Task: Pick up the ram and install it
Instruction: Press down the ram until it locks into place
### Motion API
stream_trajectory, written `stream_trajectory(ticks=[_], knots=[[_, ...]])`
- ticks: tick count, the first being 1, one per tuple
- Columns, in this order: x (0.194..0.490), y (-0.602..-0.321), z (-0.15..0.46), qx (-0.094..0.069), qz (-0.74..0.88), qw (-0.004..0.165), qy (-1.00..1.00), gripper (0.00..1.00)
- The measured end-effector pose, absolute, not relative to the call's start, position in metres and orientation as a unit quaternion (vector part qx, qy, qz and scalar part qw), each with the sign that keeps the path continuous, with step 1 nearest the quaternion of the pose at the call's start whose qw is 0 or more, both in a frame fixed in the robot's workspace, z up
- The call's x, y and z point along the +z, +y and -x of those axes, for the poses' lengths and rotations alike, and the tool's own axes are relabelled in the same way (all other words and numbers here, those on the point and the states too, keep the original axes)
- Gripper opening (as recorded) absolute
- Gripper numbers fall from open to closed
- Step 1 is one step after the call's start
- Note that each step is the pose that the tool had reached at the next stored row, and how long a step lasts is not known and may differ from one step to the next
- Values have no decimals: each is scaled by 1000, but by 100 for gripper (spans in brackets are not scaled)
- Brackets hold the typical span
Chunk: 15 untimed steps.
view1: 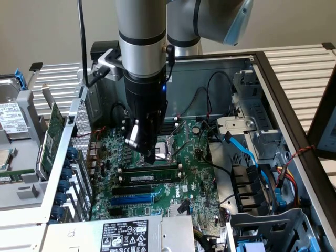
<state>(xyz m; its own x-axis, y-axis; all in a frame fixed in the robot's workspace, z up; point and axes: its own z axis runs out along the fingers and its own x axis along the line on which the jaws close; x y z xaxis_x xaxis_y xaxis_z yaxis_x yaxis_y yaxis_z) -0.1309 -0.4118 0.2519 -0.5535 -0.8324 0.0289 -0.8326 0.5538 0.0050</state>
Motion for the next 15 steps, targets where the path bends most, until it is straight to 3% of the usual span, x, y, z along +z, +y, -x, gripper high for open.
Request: stream_trajectory(ticks=[15], knots=[[252,-412,131,3,-362,14,-932,10]])
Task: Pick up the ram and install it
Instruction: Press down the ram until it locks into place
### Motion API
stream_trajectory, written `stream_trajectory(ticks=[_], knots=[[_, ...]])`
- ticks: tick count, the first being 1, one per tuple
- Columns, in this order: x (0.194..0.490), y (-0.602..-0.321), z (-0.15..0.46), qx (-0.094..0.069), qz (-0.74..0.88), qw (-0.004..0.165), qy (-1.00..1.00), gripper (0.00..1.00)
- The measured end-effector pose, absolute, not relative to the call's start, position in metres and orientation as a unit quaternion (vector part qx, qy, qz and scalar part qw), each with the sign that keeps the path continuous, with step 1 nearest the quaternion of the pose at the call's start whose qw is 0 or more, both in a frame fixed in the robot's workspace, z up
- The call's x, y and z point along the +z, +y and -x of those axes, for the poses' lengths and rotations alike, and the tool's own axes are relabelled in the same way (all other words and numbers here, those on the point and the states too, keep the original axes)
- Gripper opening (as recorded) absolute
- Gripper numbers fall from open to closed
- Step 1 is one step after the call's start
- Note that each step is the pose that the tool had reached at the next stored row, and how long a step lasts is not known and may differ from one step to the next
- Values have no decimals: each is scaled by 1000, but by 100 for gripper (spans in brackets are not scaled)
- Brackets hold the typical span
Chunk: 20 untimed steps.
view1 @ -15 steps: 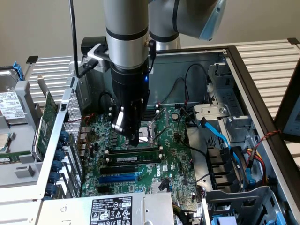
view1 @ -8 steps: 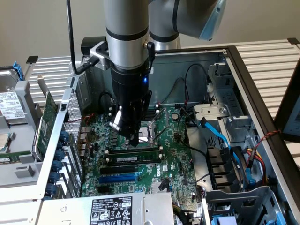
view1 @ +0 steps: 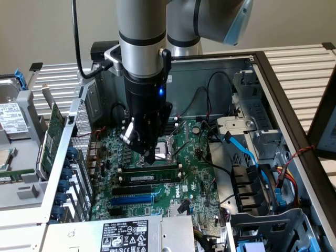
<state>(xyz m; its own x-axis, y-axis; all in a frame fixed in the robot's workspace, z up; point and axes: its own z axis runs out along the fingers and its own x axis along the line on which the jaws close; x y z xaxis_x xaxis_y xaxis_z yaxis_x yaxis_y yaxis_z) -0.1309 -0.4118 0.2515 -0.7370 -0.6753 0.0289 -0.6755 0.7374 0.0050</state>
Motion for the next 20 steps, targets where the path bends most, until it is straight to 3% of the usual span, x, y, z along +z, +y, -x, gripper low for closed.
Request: stream_trajectory(ticks=[20], knots=[[251,-412,131,1,-212,15,-977,10]])
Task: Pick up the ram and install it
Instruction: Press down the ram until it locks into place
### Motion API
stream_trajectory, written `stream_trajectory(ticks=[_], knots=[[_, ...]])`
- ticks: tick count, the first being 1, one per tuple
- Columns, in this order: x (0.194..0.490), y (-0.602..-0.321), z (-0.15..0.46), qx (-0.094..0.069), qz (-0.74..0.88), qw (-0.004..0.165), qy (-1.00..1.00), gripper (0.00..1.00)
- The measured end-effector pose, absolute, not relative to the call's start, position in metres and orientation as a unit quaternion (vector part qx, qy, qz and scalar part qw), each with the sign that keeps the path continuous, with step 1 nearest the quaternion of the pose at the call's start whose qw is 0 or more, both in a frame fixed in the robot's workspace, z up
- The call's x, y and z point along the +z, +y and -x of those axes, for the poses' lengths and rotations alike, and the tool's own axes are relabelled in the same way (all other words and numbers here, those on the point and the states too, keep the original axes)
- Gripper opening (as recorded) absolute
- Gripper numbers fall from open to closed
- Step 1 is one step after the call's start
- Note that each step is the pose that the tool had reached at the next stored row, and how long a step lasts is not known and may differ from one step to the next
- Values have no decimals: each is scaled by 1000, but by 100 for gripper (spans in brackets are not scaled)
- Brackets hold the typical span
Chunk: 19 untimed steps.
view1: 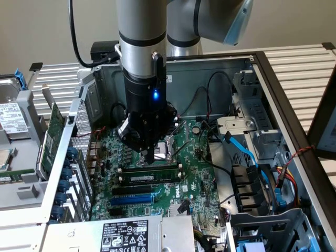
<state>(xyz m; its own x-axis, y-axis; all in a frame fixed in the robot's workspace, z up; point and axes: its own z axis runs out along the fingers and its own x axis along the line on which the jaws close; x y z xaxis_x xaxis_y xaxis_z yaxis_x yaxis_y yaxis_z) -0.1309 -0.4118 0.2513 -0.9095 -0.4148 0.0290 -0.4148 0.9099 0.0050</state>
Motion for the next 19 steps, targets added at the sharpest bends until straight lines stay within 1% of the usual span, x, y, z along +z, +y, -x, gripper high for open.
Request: stream_trajectory(ticks=[19], knots=[[250,-412,131,-1,-72,15,-997,10]])
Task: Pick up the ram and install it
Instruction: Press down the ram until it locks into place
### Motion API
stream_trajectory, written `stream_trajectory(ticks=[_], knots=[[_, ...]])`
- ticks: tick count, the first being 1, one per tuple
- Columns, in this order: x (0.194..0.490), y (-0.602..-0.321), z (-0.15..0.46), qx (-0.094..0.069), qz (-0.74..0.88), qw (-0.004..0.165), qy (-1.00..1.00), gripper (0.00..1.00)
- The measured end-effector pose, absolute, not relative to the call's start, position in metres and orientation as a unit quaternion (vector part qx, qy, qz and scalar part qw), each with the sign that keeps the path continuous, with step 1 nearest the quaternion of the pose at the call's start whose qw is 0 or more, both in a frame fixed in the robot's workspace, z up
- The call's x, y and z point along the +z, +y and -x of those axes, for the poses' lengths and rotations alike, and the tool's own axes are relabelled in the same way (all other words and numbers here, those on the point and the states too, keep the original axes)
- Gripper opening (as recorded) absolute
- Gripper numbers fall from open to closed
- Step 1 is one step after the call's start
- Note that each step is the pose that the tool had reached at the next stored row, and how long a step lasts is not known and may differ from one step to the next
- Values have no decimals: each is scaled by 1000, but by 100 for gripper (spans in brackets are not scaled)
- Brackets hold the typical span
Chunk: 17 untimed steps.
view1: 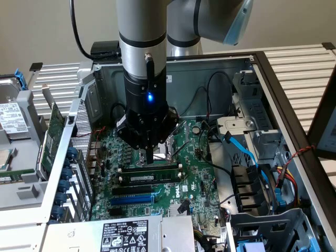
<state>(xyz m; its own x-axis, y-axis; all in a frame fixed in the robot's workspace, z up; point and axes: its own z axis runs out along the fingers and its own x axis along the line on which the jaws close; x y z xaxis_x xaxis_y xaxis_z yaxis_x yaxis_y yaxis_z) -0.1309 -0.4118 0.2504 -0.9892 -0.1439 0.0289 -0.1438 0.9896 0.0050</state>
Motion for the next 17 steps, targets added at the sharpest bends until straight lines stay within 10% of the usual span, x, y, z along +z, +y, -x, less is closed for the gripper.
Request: stream_trajectory(ticks=[17], knots=[[250,-412,131,18,7,13,-1000,10]])
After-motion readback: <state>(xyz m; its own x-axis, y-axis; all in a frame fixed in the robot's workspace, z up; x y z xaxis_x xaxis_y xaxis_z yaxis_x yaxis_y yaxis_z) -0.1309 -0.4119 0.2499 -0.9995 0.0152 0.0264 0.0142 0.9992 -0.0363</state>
